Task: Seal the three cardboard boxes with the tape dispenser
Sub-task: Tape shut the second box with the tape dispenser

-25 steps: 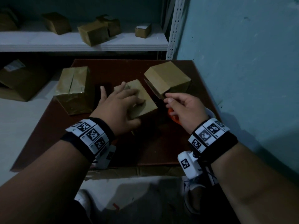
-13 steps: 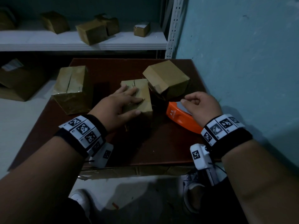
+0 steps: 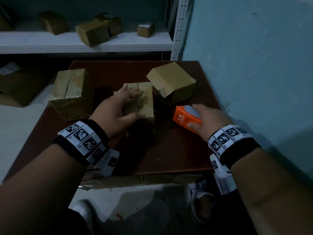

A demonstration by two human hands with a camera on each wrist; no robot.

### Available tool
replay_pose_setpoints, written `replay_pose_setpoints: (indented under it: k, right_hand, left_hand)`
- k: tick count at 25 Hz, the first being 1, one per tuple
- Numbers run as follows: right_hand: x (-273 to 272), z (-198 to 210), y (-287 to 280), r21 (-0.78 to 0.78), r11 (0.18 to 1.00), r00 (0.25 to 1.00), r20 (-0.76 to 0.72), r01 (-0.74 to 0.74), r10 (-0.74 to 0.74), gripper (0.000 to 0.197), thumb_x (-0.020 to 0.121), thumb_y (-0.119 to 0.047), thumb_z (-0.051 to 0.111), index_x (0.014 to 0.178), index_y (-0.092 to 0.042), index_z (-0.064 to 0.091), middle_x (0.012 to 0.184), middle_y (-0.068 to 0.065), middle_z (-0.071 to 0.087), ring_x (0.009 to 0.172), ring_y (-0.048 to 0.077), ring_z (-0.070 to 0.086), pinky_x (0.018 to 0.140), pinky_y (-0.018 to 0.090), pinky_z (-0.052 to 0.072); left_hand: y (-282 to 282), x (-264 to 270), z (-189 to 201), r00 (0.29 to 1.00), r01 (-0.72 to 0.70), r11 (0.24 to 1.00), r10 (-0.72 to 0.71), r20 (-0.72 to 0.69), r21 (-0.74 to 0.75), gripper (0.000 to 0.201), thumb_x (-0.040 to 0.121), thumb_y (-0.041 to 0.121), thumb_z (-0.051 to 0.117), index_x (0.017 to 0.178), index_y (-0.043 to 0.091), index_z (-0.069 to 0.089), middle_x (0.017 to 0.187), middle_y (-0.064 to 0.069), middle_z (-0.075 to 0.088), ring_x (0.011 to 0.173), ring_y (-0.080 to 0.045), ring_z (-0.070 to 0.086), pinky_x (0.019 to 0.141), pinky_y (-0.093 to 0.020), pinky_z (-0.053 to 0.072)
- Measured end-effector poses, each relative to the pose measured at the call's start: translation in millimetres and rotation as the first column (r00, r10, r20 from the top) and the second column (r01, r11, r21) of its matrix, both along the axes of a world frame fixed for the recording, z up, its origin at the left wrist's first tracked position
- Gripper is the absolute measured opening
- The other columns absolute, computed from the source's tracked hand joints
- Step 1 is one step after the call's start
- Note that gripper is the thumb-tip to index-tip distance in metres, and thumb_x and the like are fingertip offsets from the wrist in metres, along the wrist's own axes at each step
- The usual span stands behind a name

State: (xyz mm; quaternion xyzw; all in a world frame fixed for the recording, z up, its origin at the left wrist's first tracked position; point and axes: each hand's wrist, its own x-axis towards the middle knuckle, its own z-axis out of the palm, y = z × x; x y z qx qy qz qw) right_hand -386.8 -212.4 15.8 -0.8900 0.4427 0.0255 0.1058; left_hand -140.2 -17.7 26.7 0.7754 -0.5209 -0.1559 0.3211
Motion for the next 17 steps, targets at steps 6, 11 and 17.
replay_pose_setpoints:
  k: [6,11,17]
  right_hand:
    - [-5.2,34.5,11.8,-0.224,0.956,0.931,0.269,-0.189,0.247,0.062,0.094,-0.043,0.071,0.152,-0.032,0.051,0.143,0.002,0.063,0.123,0.030,0.063,0.100,0.042,0.050]
    - [-15.4,44.4,33.8,-0.228,0.910,0.770,0.486,-0.345,0.414,0.064,0.092,-0.043,0.068,0.152,-0.033,0.051,0.137,-0.001,0.066,0.116,0.022,0.062,0.096,0.033,0.044]
    - [-14.7,37.1,44.6,-0.218,0.853,0.665,0.546,-0.475,0.510,0.064,0.093,-0.049,0.061,0.154,-0.036,0.046,0.135,-0.019,0.056,0.119,0.005,0.054,0.100,0.038,0.047]
  left_hand:
    - [4.2,-18.3,17.9,0.999,-0.022,0.963,0.028,0.020,-0.268,0.051,0.091,0.049,0.070,0.139,0.035,0.059,0.131,0.012,0.063,0.128,-0.017,0.060,0.106,-0.049,0.052]
    - [9.3,-24.9,24.0,0.982,0.047,0.956,-0.098,-0.164,-0.291,0.055,0.090,0.049,0.068,0.141,0.031,0.059,0.136,0.013,0.065,0.125,-0.009,0.062,0.101,-0.049,0.056]
    - [13.2,-32.1,33.4,0.907,0.101,0.947,-0.213,-0.364,-0.305,0.022,0.091,0.033,0.075,0.112,0.028,0.075,0.110,0.002,0.078,0.104,-0.017,0.074,0.091,-0.044,0.061]
